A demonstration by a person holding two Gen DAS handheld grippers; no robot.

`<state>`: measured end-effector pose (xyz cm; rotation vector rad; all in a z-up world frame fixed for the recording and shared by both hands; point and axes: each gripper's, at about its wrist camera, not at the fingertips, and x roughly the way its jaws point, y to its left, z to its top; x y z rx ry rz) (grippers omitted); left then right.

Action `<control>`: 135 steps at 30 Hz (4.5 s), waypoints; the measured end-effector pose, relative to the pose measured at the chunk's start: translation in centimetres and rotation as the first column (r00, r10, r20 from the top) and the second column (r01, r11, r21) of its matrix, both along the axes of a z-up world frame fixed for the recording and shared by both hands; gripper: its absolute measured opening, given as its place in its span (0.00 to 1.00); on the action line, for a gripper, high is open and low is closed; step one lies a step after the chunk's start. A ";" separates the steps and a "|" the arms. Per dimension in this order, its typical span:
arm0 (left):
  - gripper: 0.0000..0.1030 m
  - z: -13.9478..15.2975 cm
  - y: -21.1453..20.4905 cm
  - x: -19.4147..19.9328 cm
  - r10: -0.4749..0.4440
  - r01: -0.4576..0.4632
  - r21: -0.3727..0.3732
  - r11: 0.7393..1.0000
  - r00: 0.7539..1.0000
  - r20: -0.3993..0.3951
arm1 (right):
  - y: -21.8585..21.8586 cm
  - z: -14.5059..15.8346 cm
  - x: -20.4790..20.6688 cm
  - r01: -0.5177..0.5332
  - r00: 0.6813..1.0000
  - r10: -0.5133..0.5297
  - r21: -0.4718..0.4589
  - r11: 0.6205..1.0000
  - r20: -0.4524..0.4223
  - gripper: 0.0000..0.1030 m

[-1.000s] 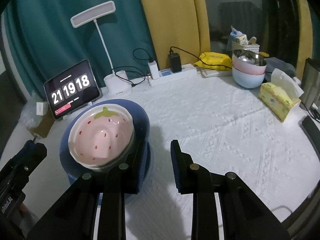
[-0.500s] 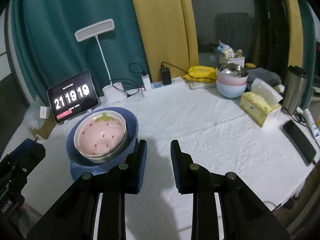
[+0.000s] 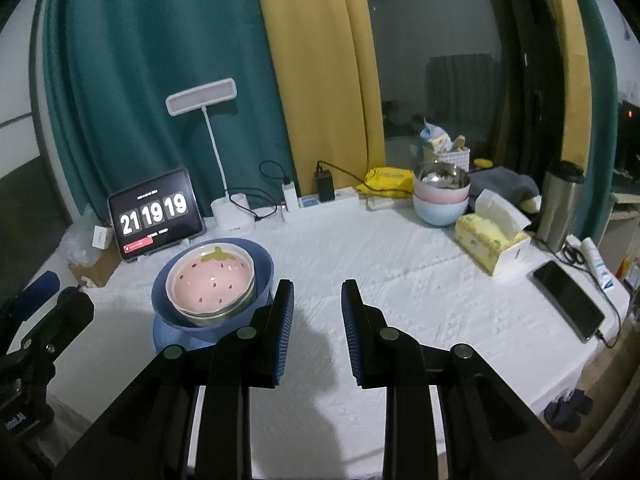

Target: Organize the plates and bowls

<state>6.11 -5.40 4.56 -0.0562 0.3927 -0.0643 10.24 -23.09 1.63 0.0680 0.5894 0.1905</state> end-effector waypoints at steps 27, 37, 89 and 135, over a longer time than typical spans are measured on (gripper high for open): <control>0.93 5.1 1.9 -2.0 0.093 -0.094 0.017 0.995 0.993 0.068 | 0.3 4.6 -3.6 -0.041 0.991 0.041 -0.007 0.999 0.129 0.40; 0.93 6.5 2.5 -2.1 0.115 -0.117 0.015 0.993 0.990 0.085 | 0.0 6.2 -4.0 -0.038 0.984 0.039 -0.007 0.999 0.171 0.44; 0.93 8.4 2.3 -2.1 0.153 -0.161 0.048 0.986 0.979 0.134 | 0.7 7.1 -3.9 -0.049 0.982 0.049 -0.003 0.999 0.180 0.45; 0.93 8.2 2.0 -2.2 0.153 -0.160 0.044 0.986 0.979 0.131 | 1.2 6.8 -4.4 -0.057 0.982 0.057 -0.003 0.998 0.179 0.45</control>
